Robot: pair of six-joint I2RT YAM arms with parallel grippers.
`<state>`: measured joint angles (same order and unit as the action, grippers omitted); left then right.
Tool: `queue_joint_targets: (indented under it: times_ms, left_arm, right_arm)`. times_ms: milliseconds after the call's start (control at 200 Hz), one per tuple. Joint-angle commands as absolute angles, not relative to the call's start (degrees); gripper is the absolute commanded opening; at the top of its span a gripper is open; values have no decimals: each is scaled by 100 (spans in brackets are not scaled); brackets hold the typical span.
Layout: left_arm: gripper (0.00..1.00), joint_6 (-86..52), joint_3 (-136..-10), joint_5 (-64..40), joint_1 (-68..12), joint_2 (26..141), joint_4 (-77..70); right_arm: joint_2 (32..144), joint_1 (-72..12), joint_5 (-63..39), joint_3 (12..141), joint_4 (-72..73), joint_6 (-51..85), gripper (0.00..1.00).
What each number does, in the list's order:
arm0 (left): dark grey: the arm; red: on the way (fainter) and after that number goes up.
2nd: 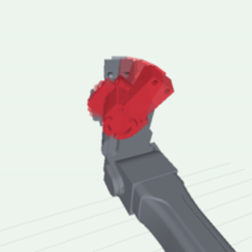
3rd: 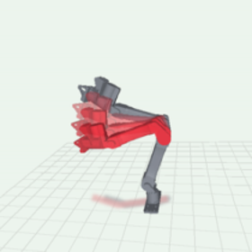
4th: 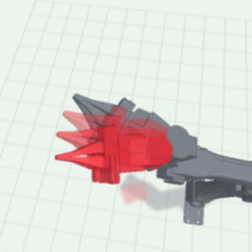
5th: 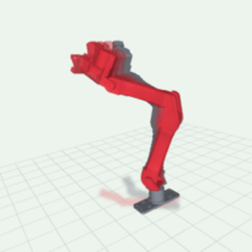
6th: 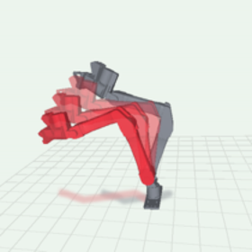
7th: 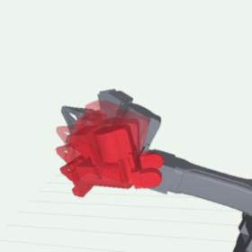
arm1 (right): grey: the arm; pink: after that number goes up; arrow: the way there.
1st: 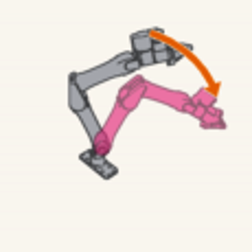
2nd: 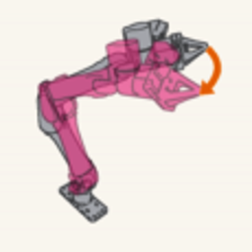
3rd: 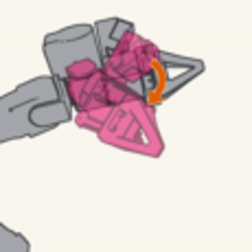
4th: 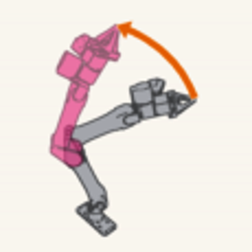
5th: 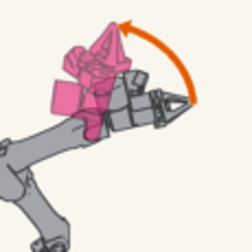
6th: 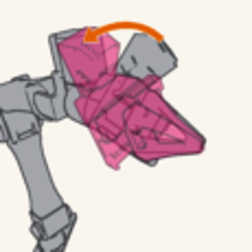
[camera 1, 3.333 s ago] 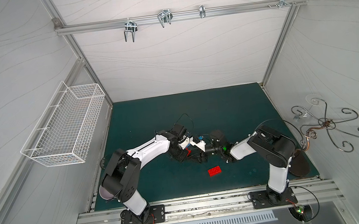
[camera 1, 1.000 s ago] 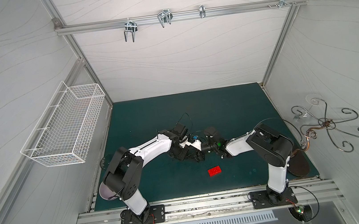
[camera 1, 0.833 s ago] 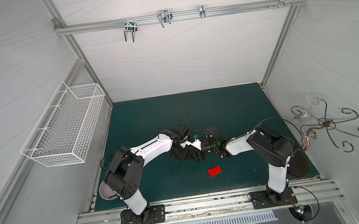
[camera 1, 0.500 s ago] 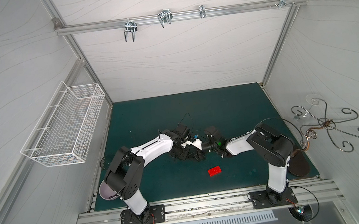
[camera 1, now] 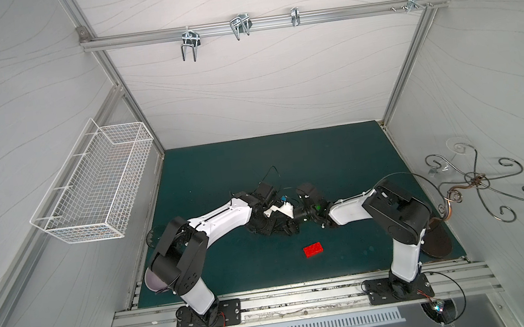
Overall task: Assemble a small pinwheel with lego
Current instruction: Assemble the lego brick with the lego brick.
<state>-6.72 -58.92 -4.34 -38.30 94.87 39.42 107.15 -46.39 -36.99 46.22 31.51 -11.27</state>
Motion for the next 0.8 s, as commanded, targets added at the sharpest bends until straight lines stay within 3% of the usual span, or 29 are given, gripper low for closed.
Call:
queue_joint_targets:
  times_ms: [0,395,465,530,540,550,555,570,795]
  left_arm:
    - [0,-739,-5818,-1287,-4005,9403,3939]
    - [0,-935,-5847,-1007,-4033,9382,3921]
    - [16,-843,-5946,-928,-4032,9298,3958]
    - [43,-801,-6093,-811,-4026,9163,4049]
    - [55,-800,-6115,-813,-4032,9135,4055]
    - [83,-804,-6134,-819,-4029,9109,4064]
    - [91,-806,-6143,-814,-4032,9094,4075]
    - [99,-813,-6176,-795,-4033,9050,4095]
    - [100,-835,-6489,-595,-3975,8397,4393]
  right_arm:
    - [10827,-4691,-3355,4571,2564,-1012,66]
    - [10889,-4686,-3332,4687,2450,-1049,66]
    - [10762,-4677,-3405,4624,2594,-1016,67]
    - [10605,-4672,-3489,4685,2511,-1009,68]
    - [10572,-4675,-3507,4696,2489,-1004,68]
    - [10547,-4673,-3518,4712,2470,-1002,68]
    - [10534,-4670,-3521,4716,2461,-998,68]
    - [10492,-4665,-3531,4731,2443,-993,69]
    - [10211,-4500,-3794,4694,2754,-501,71]
